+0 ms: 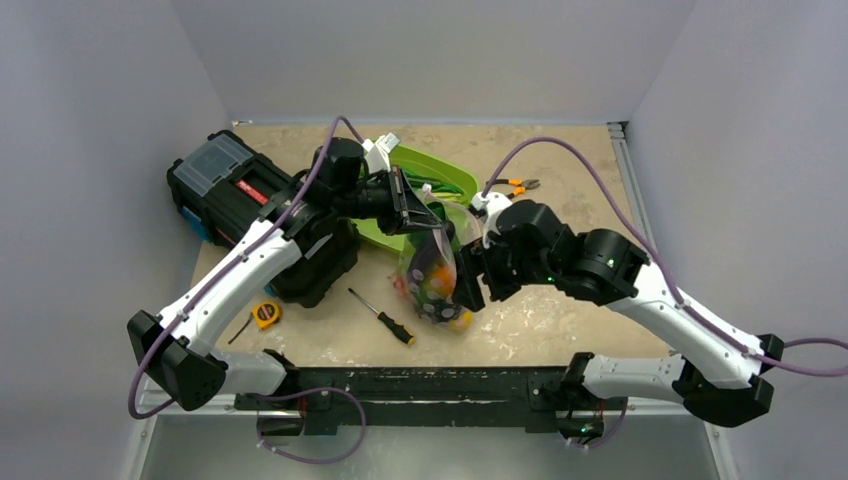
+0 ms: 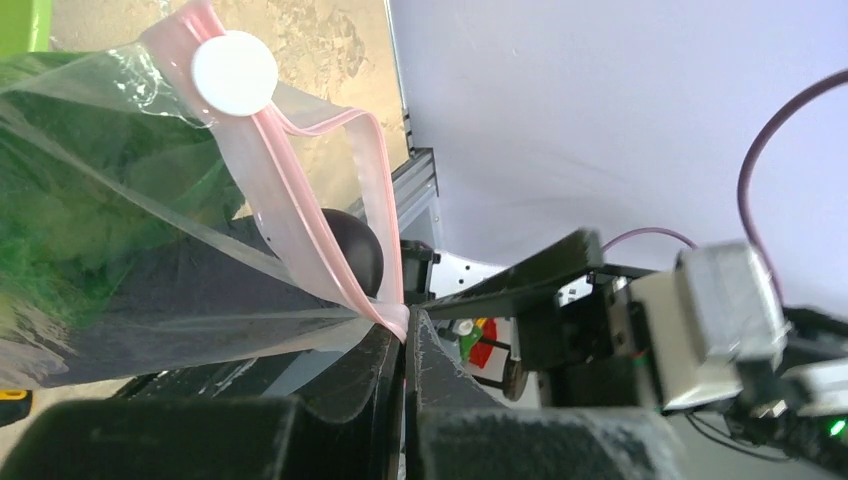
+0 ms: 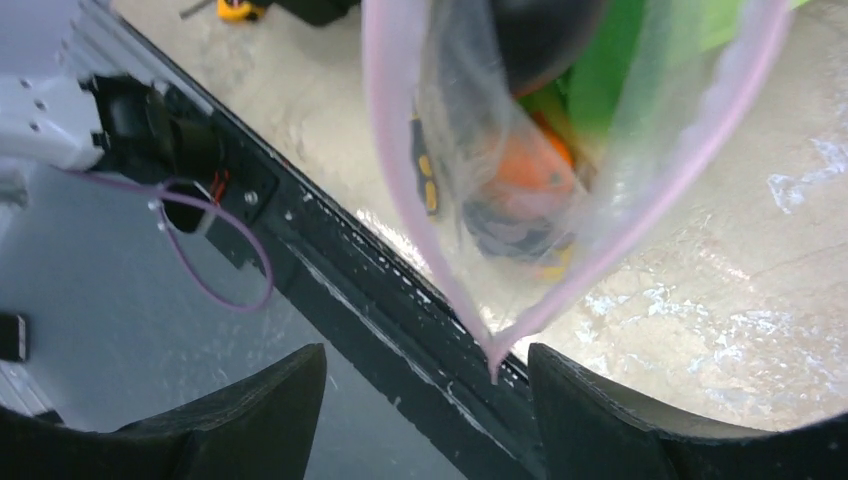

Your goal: Place the food in the zip-top bag and seal the zipper

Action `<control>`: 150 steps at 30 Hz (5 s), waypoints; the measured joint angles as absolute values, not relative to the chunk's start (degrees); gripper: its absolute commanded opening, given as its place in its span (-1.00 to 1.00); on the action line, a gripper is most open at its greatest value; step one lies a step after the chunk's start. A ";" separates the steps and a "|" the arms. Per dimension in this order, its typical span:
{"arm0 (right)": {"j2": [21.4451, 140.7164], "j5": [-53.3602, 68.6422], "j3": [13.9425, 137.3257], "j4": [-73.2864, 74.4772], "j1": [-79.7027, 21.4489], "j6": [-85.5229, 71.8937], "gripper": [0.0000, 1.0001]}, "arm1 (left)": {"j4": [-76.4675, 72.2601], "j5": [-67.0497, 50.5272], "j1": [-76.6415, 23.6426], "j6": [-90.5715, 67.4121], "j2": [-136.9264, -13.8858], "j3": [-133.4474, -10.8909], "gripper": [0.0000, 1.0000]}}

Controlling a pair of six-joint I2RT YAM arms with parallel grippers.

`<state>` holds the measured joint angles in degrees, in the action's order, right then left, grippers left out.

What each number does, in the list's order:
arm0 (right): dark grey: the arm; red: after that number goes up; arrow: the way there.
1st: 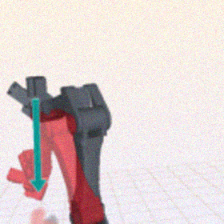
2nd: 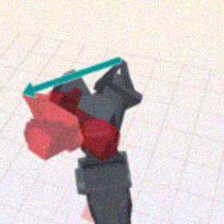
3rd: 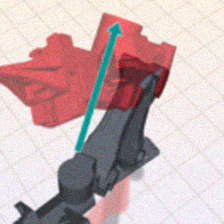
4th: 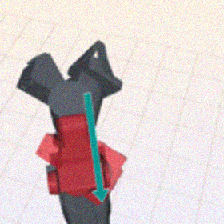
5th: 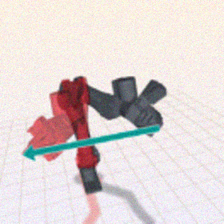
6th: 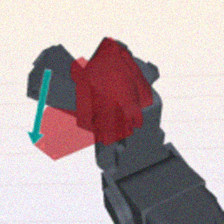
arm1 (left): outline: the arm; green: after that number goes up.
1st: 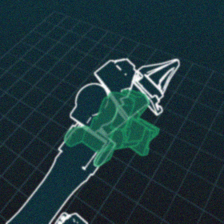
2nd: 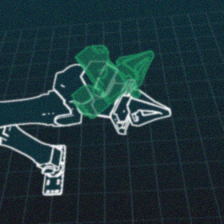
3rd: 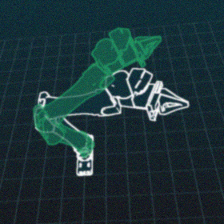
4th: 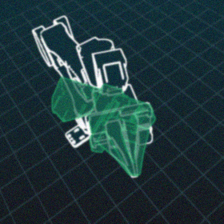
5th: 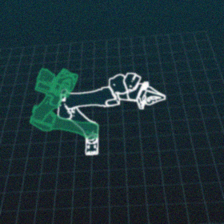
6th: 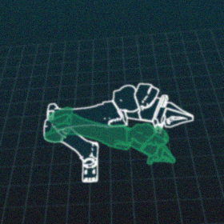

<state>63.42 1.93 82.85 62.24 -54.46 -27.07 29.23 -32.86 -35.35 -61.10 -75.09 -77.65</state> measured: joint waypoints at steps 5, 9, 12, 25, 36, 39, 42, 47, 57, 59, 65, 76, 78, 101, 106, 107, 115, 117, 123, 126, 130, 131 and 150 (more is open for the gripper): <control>65.52 -6.63 80.38 61.47 -60.75 -26.76 0.11 | 29.19 -31.42 -35.35 -63.51 -75.00 -77.65 -1.00; 66.59 -13.72 80.12 59.94 -61.41 -25.21 -0.24 | 29.69 -30.57 -35.35 -64.12 -74.70 -77.65 -1.00; 66.76 -17.41 80.12 58.13 -61.39 -22.33 -0.59 | 30.39 -29.98 -35.35 -64.16 -74.00 -77.65 -1.00; 64.88 -21.58 84.49 51.18 -61.41 -2.24 -1.00 | 35.86 -27.07 -34.98 -58.83 -67.68 -77.12 -0.27; 51.24 -19.53 67.09 36.51 -61.45 10.72 -1.00 | 44.03 -11.09 -34.92 -42.06 -49.04 -69.76 0.18; 48.93 -18.74 65.47 35.31 -61.45 12.21 -1.00 | 42.02 -9.69 -34.87 -36.36 -44.80 -64.53 0.36; 47.53 -18.52 64.99 35.35 -61.47 12.71 -1.00 | 39.35 -10.20 -34.87 -30.55 -42.89 -60.34 0.61; 47.22 -18.50 64.95 36.05 -61.47 12.62 -1.00 | 33.39 -13.21 -34.57 -22.68 -43.97 -54.11 0.83; 44.71 -16.93 64.29 37.91 -61.47 12.51 -1.00 | 15.88 -28.10 -26.79 -11.94 -48.23 -44.75 0.91; 44.21 -16.80 64.12 38.24 -61.47 12.49 -1.00 | 9.41 -33.50 -22.81 -12.45 -49.84 -43.16 0.89; 43.38 -16.56 63.92 38.83 -61.47 12.53 -1.00 | -4.64 -48.51 -20.14 -15.46 -58.37 -41.32 0.71; 43.31 -16.78 63.61 38.76 -61.47 12.93 -1.00 | -10.94 -59.92 -20.10 -17.37 -64.05 -42.89 -0.29; 43.31 -16.86 63.59 38.74 -61.47 12.97 -1.00 | -10.07 -59.92 -20.10 -16.49 -63.88 -43.33 -0.50; 65.76 -3.01 90.15 52.71 -61.45 8.95 0.98 | 9.61 -47.81 -21.47 -13.34 -47.70 -45.25 -1.00; 73.30 4.89 99.98 52.99 -61.45 8.43 0.98 | 14.68 -47.29 -21.85 -12.86 -48.82 -48.45 -1.00; 74.30 6.37 100.60 52.84 -61.45 8.64 0.98 | 15.81 -47.31 -21.91 -12.58 -49.15 -49.21 -1.00; 83.18 17.65 100.03 46.37 -60.66 9.50 0.86 | 23.57 -49.41 -21.96 -9.13 -50.13 -53.06 -1.00; 83.74 19.64 98.13 44.47 -59.81 9.80 0.84 | 24.21 -50.63 -21.96 -8.69 -50.13 -53.25 -1.00; 82.76 23.73 93.97 41.17 -56.05 12.19 0.70 | 26.96 -53.82 -21.96 -7.20 -50.65 -54.19 -1.00; 82.61 25.30 93.97 40.16 -54.33 13.96 0.63 | 28.38 -54.81 -21.96 -6.28 -50.98 -55.20 -1.00; 82.43 26.81 93.62 39.53 -52.56 15.77 0.65 | 28.99 -55.94 -21.96 -5.58 -51.37 -56.49 -1.00; 82.37 26.94 93.43 39.27 -52.34 16.03 0.64 | 28.99 -56.12 -21.96 -5.34 -51.44 -56.66 -1.00; 82.37 32.69 90.56 36.36 -52.01 19.70 -0.58 | 31.38 -58.08 -21.96 -4.82 -53.10 -58.61 -1.00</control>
<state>82.37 32.69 90.56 36.36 -52.01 19.70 31.38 -58.08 -21.96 -4.82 -53.10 -58.61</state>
